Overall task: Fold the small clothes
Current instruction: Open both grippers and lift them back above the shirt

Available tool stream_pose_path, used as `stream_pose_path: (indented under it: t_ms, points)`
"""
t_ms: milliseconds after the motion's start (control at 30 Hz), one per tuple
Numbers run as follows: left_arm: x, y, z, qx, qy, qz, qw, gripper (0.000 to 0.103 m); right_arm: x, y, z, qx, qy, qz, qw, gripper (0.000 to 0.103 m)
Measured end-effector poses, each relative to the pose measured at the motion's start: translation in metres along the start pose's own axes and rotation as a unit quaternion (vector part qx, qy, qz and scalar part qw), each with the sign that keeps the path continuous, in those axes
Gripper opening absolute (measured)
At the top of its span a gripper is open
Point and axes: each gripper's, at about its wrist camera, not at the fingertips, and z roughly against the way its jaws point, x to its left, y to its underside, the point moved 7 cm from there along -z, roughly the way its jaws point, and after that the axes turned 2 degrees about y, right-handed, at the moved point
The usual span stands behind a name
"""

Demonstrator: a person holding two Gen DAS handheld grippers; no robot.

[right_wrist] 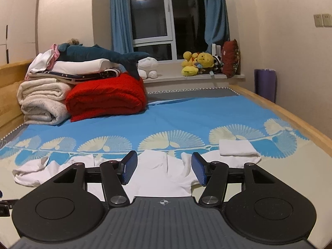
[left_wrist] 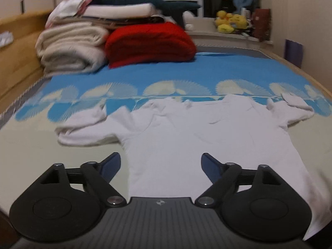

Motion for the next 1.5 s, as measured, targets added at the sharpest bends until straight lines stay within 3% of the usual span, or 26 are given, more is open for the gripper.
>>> stream_pose_path:
  t_ms: [100, 167, 233, 333, 500, 733, 833, 1067, 1200, 1400, 1500]
  points:
    - [-0.01, 0.015, -0.01, -0.009, 0.016, -0.034, 0.9992, 0.089, 0.009, 0.002, -0.005, 0.006, 0.001, 0.013, 1.0, 0.06]
    - [-0.015, 0.018, -0.025, 0.029, 0.011, -0.063, 0.9975, 0.085, 0.016, 0.004, -0.009, 0.01, 0.003, 0.029, 1.0, 0.06]
    - [-0.014, 0.006, -0.019, -0.014, 0.038, -0.05, 0.9979, 0.087, 0.02, 0.006, -0.013, 0.015, 0.006, 0.039, 0.999, 0.06]
    - [-0.006, -0.007, -0.017, -0.033, 0.045, -0.031, 0.998, 0.088, 0.026, 0.011, -0.02, 0.027, 0.013, 0.047, 0.998, 0.06]
    - [0.008, -0.027, -0.015, -0.046, 0.06, 0.021, 0.9969, 0.089, 0.036, 0.017, -0.032, 0.04, 0.028, 0.072, 0.996, 0.06]
    - [0.0, -0.034, -0.007, -0.052, 0.092, 0.007, 0.9944, 0.09, 0.052, 0.004, -0.048, 0.054, 0.049, 0.084, 0.994, 0.06]
    - [0.003, -0.035, -0.009, -0.041, 0.102, 0.019, 0.9937, 0.09, 0.068, -0.01, -0.059, 0.056, 0.037, 0.08, 0.995, 0.06]
    - [0.021, -0.034, -0.024, -0.007, 0.067, 0.065, 0.9956, 0.09, 0.126, -0.053, -0.098, 0.044, -0.015, 0.083, 0.996, 0.064]
    - [0.03, -0.033, -0.027, 0.004, 0.038, 0.084, 0.9957, 0.09, 0.152, -0.059, -0.129, 0.043, -0.05, 0.092, 0.994, 0.065]
    - [0.026, -0.026, -0.036, 0.033, 0.004, 0.074, 0.9967, 0.09, 0.155, -0.03, -0.165, 0.067, -0.075, 0.054, 0.993, 0.065]
    - [0.022, -0.025, -0.038, 0.035, -0.009, 0.058, 0.9976, 0.088, 0.148, 0.008, -0.179, 0.138, -0.053, 0.053, 0.988, 0.062]
